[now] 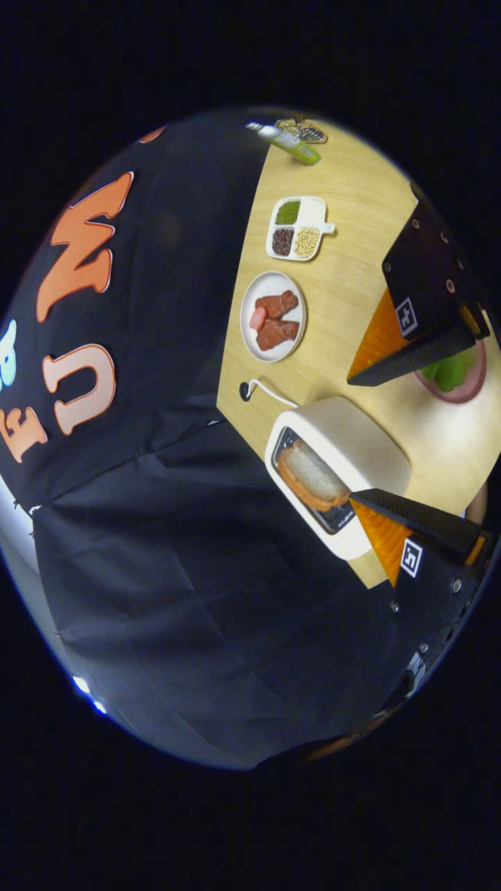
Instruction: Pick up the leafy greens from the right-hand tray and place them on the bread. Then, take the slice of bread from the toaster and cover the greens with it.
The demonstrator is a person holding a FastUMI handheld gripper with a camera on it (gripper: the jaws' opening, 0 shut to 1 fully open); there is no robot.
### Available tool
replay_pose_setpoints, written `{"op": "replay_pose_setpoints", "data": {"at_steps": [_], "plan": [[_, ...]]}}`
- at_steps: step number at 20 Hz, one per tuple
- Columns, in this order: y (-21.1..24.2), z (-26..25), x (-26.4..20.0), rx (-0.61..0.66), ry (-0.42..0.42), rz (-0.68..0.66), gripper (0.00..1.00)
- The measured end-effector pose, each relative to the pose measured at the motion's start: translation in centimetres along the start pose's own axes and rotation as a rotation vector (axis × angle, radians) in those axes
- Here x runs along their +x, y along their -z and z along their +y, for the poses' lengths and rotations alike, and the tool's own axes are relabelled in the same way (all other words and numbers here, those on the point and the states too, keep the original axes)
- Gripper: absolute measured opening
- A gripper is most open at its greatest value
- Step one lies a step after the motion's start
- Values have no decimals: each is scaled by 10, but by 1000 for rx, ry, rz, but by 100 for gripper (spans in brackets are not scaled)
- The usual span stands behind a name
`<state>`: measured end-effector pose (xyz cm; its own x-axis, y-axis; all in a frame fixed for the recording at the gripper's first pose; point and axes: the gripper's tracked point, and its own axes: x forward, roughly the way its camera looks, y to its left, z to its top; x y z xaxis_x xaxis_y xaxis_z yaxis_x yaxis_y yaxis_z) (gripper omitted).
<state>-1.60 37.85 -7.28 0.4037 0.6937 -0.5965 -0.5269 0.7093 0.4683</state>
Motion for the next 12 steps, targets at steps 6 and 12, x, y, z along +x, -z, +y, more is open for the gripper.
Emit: {"op": "replay_pose_setpoints", "data": {"at_steps": [6,12], "plan": [[-27,25,45,19,-40,44,89],[-14,25,85,39,-22,167,83]]}}
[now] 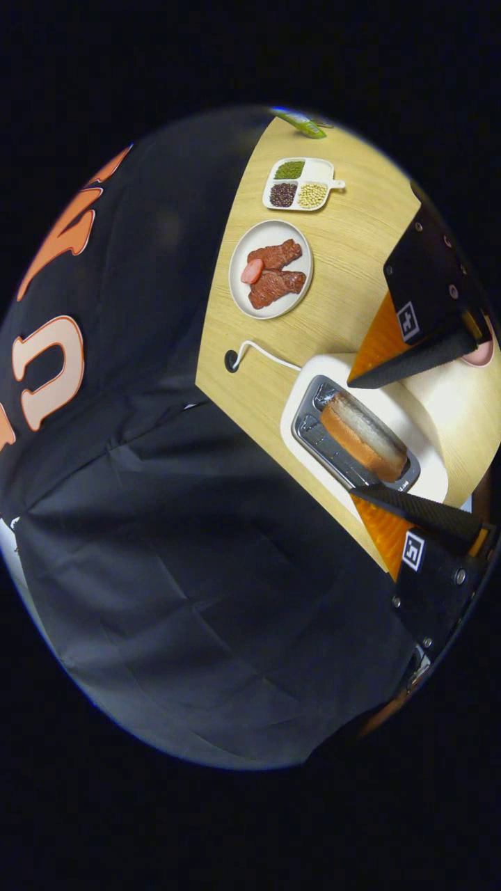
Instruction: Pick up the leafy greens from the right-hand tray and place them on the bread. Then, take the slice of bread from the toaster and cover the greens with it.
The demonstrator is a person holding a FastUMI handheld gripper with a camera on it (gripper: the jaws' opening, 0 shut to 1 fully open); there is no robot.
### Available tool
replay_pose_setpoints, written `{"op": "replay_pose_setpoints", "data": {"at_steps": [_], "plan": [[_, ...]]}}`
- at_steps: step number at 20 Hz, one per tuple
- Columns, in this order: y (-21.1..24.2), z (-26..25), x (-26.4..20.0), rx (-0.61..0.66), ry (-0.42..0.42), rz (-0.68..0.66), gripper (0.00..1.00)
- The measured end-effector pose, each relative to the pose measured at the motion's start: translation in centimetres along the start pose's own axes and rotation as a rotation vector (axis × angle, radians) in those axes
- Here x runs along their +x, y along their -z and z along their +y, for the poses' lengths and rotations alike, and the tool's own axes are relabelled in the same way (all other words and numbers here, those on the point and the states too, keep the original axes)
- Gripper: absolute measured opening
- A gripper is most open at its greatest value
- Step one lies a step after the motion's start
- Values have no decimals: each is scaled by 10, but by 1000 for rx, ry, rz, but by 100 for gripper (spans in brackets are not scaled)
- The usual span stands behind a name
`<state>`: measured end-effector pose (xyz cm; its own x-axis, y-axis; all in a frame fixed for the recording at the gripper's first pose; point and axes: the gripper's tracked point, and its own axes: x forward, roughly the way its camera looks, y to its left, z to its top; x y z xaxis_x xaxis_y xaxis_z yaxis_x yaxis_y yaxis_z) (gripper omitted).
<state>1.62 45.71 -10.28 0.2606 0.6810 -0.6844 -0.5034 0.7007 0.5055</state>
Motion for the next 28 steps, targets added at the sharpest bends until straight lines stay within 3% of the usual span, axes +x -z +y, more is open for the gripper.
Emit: {"op": "replay_pose_setpoints", "data": {"at_steps": [7,11,12,14,18,28], "plan": [[7,11,21,30,-45,77,58],[3,5,12,8,-12,52,33],[3,3,11,4,-2,43,22],[2,5,5,4,-11,31,13],[-6,8,-19,-3,-31,-30,8],[-12,7,-105,-44,-77,-202,8]]}}
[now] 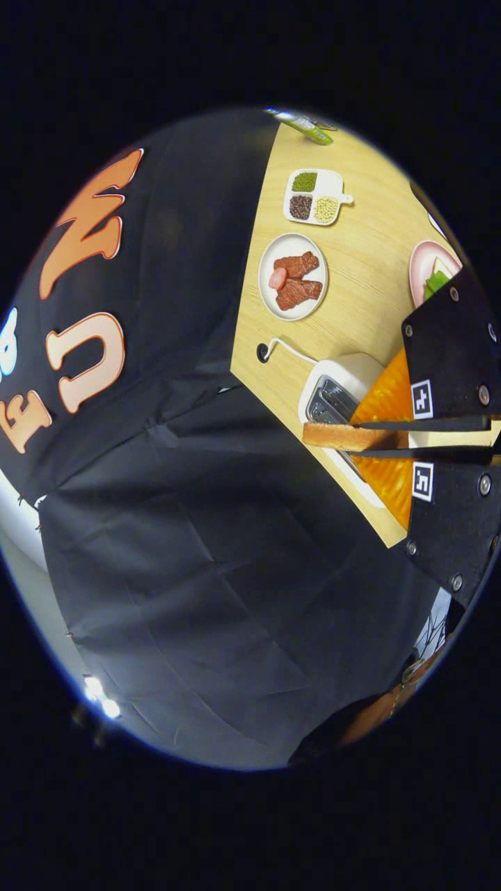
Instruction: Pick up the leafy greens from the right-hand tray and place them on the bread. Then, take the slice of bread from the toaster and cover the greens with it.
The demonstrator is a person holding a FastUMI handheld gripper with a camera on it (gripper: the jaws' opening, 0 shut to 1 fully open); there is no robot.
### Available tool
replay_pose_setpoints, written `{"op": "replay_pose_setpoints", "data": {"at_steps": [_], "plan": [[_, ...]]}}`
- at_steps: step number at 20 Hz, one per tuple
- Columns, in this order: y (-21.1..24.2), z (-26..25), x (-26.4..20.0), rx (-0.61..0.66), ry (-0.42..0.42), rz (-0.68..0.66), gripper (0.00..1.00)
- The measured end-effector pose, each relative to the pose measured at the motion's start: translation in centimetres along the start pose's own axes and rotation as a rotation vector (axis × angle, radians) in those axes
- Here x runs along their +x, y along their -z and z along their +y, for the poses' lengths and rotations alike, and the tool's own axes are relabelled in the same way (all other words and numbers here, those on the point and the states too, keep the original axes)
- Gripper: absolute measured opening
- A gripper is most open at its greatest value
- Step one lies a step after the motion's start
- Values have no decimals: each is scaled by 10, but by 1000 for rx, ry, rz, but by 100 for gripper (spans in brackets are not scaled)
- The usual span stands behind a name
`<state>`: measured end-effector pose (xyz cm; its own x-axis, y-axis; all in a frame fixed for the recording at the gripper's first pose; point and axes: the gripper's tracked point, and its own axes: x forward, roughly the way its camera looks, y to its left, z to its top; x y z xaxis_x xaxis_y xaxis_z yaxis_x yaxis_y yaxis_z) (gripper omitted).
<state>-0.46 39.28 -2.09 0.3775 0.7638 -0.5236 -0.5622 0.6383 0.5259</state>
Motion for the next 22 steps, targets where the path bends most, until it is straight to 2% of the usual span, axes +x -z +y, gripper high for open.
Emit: {"op": "replay_pose_setpoints", "data": {"at_steps": [11,22], "plan": [[33,-40,-74,50,55,-86,8],[114,-105,-85,186,124,-59,8]]}}
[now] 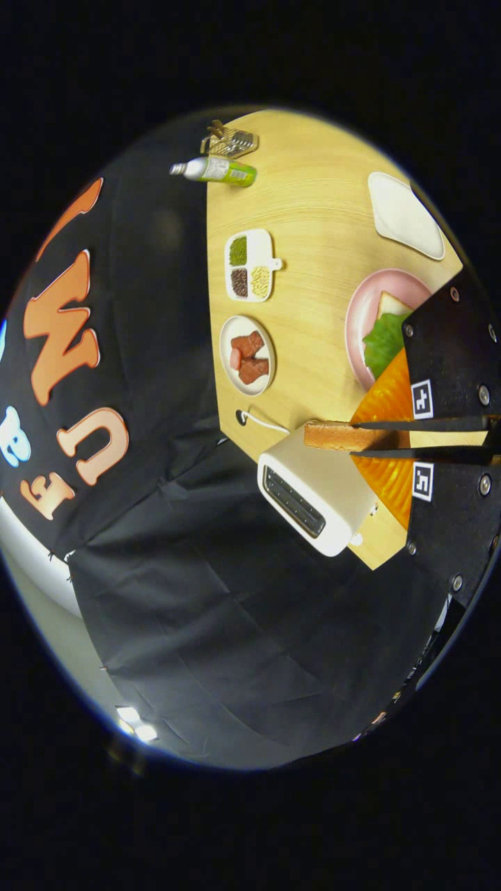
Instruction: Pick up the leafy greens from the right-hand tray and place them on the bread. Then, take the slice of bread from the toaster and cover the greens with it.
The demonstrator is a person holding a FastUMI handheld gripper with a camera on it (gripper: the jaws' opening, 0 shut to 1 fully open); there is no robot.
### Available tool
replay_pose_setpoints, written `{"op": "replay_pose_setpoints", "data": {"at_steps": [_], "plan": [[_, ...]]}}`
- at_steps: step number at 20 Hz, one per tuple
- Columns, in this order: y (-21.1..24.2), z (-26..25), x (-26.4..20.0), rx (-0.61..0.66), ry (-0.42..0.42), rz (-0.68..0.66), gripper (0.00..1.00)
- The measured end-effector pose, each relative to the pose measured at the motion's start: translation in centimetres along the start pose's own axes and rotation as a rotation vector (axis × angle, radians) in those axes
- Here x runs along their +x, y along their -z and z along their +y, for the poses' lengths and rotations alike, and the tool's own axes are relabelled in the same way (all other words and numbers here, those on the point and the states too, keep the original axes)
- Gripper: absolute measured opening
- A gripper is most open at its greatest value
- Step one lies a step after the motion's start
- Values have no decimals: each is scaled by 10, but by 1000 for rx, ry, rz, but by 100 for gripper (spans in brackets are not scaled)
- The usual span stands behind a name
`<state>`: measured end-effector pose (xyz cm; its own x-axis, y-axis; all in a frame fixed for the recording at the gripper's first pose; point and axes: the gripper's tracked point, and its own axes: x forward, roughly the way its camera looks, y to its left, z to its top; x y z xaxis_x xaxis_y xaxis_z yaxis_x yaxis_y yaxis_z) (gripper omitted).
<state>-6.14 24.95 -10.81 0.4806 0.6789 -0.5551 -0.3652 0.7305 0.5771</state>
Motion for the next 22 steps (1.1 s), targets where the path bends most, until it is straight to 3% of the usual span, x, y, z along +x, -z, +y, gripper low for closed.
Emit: {"op": "replay_pose_setpoints", "data": {"at_steps": [10,13,17,22], "plan": [[55,-41,13,170,-24,57,8],[70,-62,17,204,11,68,8],[94,-101,20,182,140,94,8],[100,-107,21,159,160,90,8]]}}
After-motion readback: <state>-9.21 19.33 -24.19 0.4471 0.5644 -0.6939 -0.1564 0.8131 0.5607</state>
